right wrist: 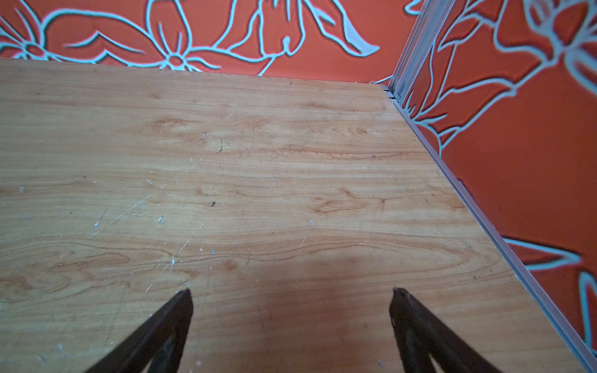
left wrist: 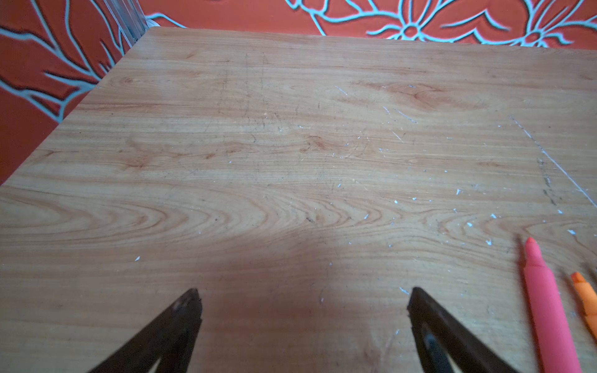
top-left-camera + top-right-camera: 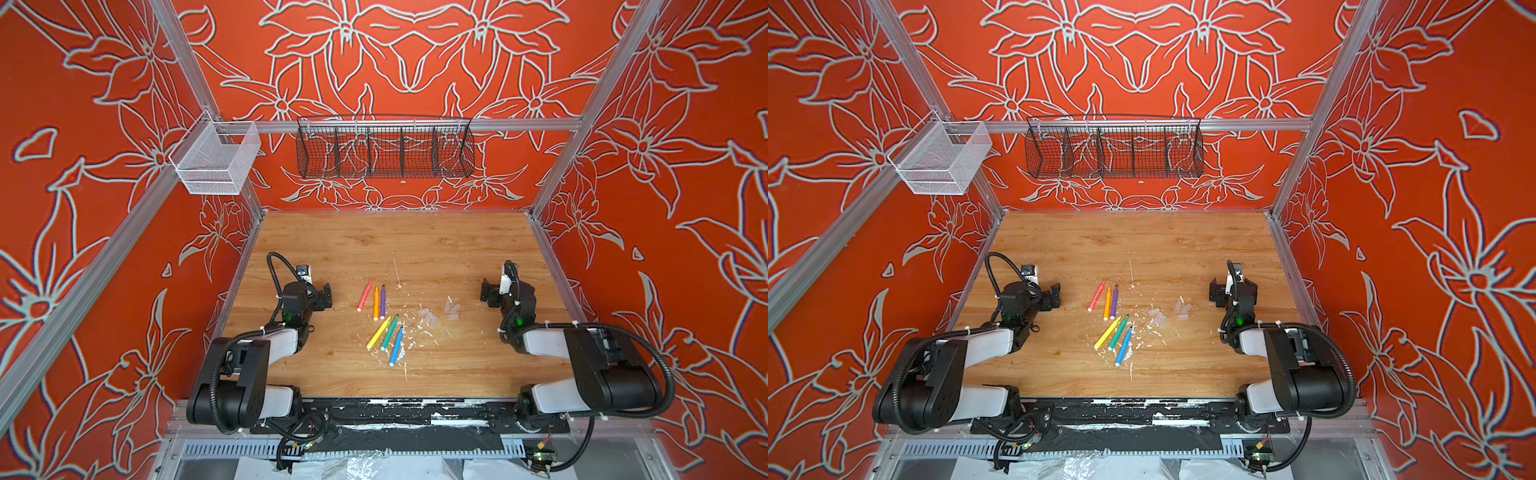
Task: Insert pens into pen caps
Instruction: Pick up a pen from the center of the table.
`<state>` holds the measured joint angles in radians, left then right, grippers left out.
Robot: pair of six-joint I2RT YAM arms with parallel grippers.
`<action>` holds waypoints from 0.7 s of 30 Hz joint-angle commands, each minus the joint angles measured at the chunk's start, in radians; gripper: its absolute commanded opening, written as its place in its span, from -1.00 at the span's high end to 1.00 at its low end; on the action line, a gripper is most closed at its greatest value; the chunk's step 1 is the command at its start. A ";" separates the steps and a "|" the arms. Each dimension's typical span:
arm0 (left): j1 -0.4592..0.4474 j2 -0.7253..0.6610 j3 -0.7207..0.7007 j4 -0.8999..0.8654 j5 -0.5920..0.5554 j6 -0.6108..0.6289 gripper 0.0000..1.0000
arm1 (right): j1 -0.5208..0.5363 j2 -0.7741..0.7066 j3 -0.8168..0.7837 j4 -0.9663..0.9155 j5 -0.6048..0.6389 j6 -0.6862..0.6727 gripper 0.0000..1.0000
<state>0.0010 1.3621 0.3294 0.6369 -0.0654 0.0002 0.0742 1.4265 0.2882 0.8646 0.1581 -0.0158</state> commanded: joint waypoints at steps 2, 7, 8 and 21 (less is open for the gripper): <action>0.005 0.005 0.021 0.007 0.007 0.000 -0.96 | 0.001 0.004 0.015 0.002 -0.011 -0.009 -0.95; 0.006 0.005 0.020 0.009 0.007 0.000 -0.96 | 0.000 0.005 0.014 0.003 -0.011 -0.009 -0.95; 0.005 0.005 0.020 0.008 0.007 0.000 -0.96 | 0.001 0.006 0.015 0.003 -0.011 -0.009 -0.95; 0.000 -0.060 0.031 -0.042 0.000 0.004 -0.96 | 0.024 -0.179 0.038 -0.176 0.077 -0.010 -0.95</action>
<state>0.0010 1.3552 0.3302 0.6266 -0.0650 0.0006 0.0830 1.3685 0.2897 0.8040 0.1776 -0.0170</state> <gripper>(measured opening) 0.982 0.974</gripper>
